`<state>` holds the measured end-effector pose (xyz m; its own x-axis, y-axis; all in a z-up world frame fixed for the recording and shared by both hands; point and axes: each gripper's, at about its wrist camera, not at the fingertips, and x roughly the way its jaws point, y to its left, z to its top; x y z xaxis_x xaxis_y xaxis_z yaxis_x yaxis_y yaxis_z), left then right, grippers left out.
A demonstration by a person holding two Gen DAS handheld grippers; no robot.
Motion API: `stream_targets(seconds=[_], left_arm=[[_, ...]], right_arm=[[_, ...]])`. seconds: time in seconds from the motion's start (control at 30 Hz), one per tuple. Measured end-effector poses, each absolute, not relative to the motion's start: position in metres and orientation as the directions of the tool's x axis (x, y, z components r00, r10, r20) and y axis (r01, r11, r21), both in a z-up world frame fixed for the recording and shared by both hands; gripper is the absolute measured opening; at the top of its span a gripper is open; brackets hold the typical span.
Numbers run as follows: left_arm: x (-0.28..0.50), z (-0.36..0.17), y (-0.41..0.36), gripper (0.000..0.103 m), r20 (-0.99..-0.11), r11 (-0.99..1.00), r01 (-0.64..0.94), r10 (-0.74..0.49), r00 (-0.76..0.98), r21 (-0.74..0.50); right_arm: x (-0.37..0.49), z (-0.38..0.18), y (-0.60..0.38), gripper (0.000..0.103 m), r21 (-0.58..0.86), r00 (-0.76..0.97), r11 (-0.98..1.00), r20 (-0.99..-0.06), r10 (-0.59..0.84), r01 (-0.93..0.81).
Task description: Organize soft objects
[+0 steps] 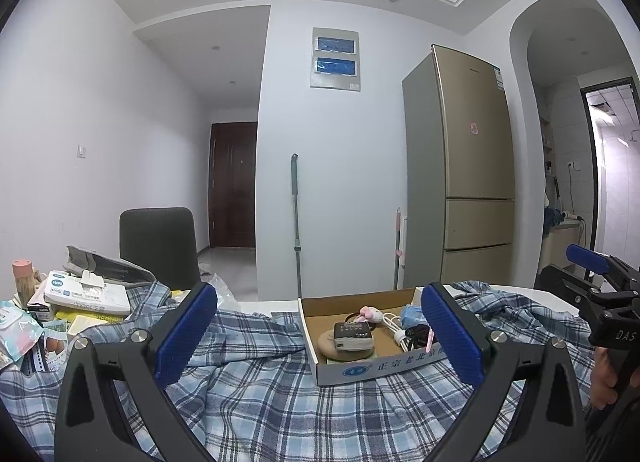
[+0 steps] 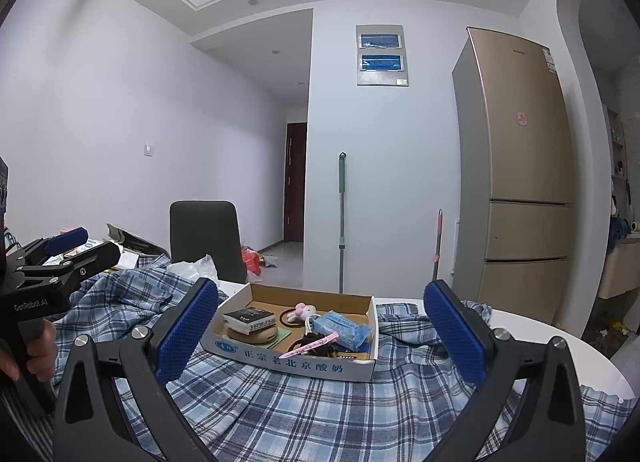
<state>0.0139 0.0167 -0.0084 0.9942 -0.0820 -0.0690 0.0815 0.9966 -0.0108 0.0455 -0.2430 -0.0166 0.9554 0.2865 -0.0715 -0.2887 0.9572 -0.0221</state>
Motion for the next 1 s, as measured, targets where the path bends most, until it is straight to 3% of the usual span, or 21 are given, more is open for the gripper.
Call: stream_targets(seconds=[1.0], left_arm=[[0.0168, -0.0127, 0.0148, 0.103, -0.083, 0.997, 0.081, -0.081, 0.993, -0.009]], right_arm=[[0.0439, -0.016, -0.2444, 0.103, -0.023, 0.956, 0.957, -0.066, 0.286, -0.288]])
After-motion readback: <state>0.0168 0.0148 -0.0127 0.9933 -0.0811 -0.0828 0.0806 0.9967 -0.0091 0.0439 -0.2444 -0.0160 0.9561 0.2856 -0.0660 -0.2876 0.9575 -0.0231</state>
